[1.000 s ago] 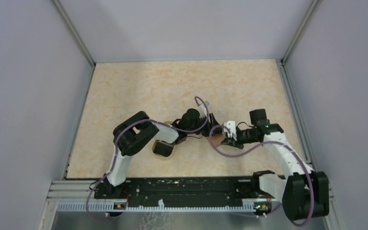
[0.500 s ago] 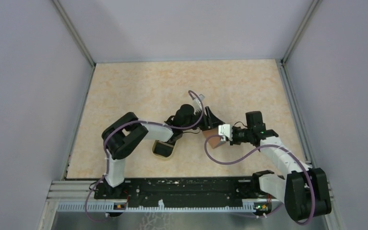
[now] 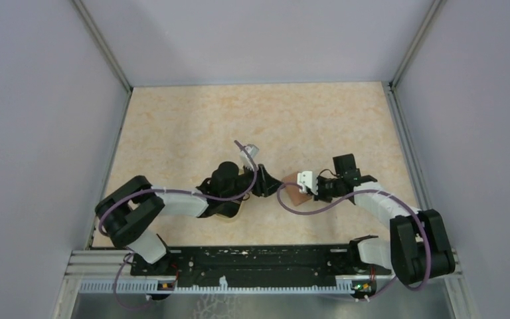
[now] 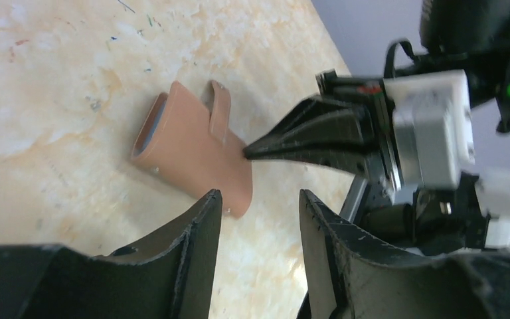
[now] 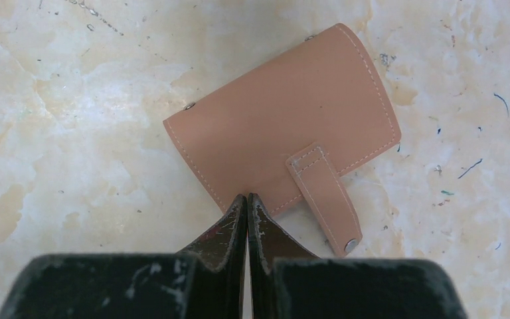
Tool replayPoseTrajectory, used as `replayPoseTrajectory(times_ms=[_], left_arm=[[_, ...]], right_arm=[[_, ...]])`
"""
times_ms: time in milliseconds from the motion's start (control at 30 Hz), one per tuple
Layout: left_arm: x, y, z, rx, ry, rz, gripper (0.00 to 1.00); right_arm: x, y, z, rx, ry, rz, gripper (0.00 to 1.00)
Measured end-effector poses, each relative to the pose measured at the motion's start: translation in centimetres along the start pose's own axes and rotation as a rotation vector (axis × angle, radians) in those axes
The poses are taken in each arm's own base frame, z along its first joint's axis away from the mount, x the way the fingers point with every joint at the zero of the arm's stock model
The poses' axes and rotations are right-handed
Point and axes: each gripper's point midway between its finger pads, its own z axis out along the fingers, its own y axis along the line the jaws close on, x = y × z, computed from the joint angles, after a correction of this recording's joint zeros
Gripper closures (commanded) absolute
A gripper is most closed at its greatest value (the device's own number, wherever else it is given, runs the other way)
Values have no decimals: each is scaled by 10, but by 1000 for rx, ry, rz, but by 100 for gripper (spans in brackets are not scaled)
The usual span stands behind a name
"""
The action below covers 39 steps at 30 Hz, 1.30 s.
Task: Put the credit cards into the card holder
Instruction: Close the card holder at the center of the board.
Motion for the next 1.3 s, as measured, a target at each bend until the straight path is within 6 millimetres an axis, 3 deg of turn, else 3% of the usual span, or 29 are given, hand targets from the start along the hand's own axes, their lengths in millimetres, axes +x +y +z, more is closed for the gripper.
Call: replayPoseTrajectory(times_ms=[300, 400, 467, 567, 633, 700, 967, 1200, 1300], left_arm=[[24, -8, -76, 110, -118, 373, 46], [34, -27, -85, 203, -156, 578, 43], [40, -48, -85, 289, -186, 755, 35], [48, -69, -77, 374, -206, 1017, 21], [52, -76, -68, 401, -217, 1176, 3], [56, -75, -59, 402, -220, 1321, 1], [74, -28, -20, 293, -61, 1652, 2], [74, -6, 16, 226, 154, 1842, 25], [76, 6, 29, 212, 283, 1900, 29]], right_arm=[[-8, -3, 3, -81, -3, 147, 100], [-12, -7, 5, -113, -3, 211, 99], [-13, -7, 5, -128, -3, 247, 99], [-15, -5, 5, -146, 1, 292, 98], [-16, -4, 4, -154, 5, 323, 98], [-16, -4, 5, -158, 8, 346, 98], [-15, 1, 7, -186, 31, 428, 98], [-16, 1, 6, -191, 35, 458, 98], [-16, 2, 6, -193, 35, 468, 98]])
